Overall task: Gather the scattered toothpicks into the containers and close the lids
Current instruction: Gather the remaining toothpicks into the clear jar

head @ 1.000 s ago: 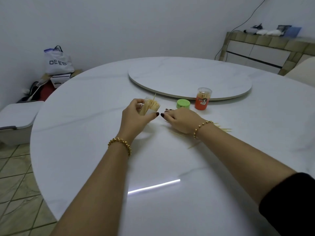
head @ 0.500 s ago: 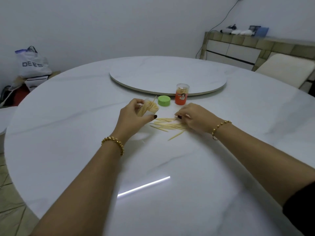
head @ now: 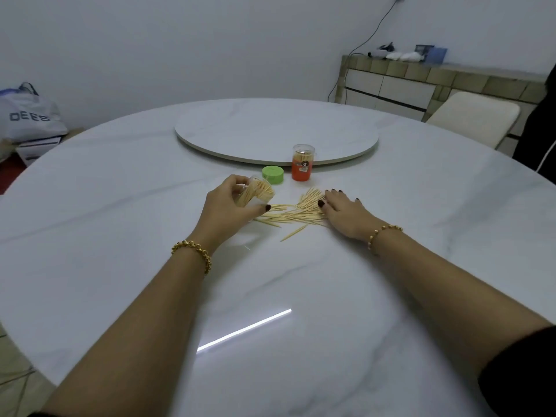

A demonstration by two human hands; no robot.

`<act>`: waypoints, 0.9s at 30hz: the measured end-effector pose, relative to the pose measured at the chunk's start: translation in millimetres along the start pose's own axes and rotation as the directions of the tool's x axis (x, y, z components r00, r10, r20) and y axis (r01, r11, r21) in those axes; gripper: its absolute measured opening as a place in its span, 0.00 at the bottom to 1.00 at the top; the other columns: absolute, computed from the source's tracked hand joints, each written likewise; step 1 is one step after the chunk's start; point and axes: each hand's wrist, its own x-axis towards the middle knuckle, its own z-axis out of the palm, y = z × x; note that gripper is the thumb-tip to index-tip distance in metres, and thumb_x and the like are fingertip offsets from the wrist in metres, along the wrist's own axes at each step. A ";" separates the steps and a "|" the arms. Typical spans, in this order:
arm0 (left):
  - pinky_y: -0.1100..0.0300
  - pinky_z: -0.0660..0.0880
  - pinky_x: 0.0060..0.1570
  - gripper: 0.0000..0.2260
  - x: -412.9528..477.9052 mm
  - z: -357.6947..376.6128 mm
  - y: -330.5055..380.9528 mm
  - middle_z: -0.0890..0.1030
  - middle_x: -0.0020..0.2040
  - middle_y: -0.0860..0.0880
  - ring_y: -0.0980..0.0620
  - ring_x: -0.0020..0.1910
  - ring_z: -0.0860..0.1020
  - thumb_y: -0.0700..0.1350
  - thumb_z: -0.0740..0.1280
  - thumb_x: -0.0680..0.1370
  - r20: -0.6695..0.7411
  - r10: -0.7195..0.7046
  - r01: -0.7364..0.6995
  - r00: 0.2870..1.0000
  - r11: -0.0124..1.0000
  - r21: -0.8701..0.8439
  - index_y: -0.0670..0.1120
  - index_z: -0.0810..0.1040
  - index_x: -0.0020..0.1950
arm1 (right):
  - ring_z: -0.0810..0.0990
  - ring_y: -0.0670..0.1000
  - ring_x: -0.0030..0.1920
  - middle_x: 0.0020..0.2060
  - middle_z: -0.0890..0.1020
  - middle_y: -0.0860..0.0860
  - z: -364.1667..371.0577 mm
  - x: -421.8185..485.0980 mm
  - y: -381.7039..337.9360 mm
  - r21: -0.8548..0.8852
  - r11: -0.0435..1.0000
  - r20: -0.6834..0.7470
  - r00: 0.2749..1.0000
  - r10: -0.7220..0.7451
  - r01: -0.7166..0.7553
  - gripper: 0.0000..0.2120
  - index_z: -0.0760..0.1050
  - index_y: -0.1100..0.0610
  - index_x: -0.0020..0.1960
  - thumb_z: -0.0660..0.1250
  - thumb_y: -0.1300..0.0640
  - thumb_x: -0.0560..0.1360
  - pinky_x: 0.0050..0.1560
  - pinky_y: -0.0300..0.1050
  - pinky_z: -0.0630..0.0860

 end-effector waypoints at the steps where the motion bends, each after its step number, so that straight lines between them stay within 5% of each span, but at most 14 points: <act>1: 0.74 0.72 0.37 0.23 -0.3 0.2 -0.2 0.77 0.53 0.52 0.62 0.47 0.76 0.47 0.78 0.68 -0.001 -0.003 0.003 1.000 1.000 0.001 0.50 0.74 0.59 | 0.61 0.53 0.72 0.71 0.65 0.55 4.3 2.1 -2.6 0.018 1.000 -0.001 1.000 -0.017 0.017 0.21 0.63 0.60 0.68 0.47 0.48 0.83 0.74 0.58 0.50; 6: 0.77 0.71 0.33 0.22 -1.2 0.6 -0.6 0.77 0.54 0.50 0.61 0.47 0.76 0.46 0.78 0.68 -0.003 -0.010 0.010 1.000 1.000 -0.021 0.49 0.74 0.59 | 0.71 0.54 0.51 0.50 0.75 0.53 8.3 2.6 -26.7 0.204 0.976 -0.052 0.996 -0.073 0.082 0.13 0.68 0.59 0.51 0.51 0.51 0.83 0.66 0.53 0.63; 11: 0.70 0.75 0.40 0.22 -0.7 0.4 -0.7 0.77 0.53 0.51 0.62 0.47 0.76 0.46 0.78 0.68 -0.002 -0.003 0.003 1.000 1.000 -0.006 0.50 0.74 0.58 | 0.68 0.49 0.70 0.69 0.71 0.50 -13.1 -5.9 -58.5 0.437 0.849 -0.281 0.942 -0.184 0.296 0.19 0.65 0.54 0.73 0.55 0.57 0.82 0.69 0.40 0.62; 15: 0.61 0.79 0.45 0.22 -1.1 -0.2 -0.2 0.78 0.52 0.51 0.60 0.48 0.77 0.46 0.78 0.67 -0.006 0.007 -0.007 1.000 1.000 -0.010 0.49 0.74 0.58 | 0.68 0.46 0.70 0.69 0.72 0.50 -6.1 -11.1 -77.9 0.378 0.813 -0.331 0.885 -0.328 0.443 0.20 0.65 0.55 0.73 0.55 0.57 0.82 0.68 0.38 0.63; 22: 0.66 0.77 0.42 0.23 -1.3 -1.1 0.5 0.79 0.51 0.52 0.61 0.47 0.77 0.48 0.78 0.67 -0.033 0.019 -0.019 0.999 1.000 -0.002 0.48 0.75 0.59 | 0.71 0.46 0.68 0.65 0.76 0.49 19.2 -14.1 -80.3 0.346 0.781 -0.437 0.825 -0.357 0.521 0.18 0.74 0.55 0.66 0.55 0.54 0.80 0.68 0.53 0.67; 27: 0.75 0.72 0.39 0.23 -0.1 -2.0 1.3 0.78 0.51 0.53 0.64 0.47 0.76 0.49 0.78 0.67 -0.038 0.028 -0.028 0.999 1.000 0.013 0.49 0.74 0.59 | 0.69 0.45 0.69 0.66 0.76 0.50 28.6 -13.3 -72.4 0.359 0.783 -0.517 0.807 -0.287 0.508 0.20 0.76 0.56 0.65 0.54 0.51 0.80 0.69 0.52 0.67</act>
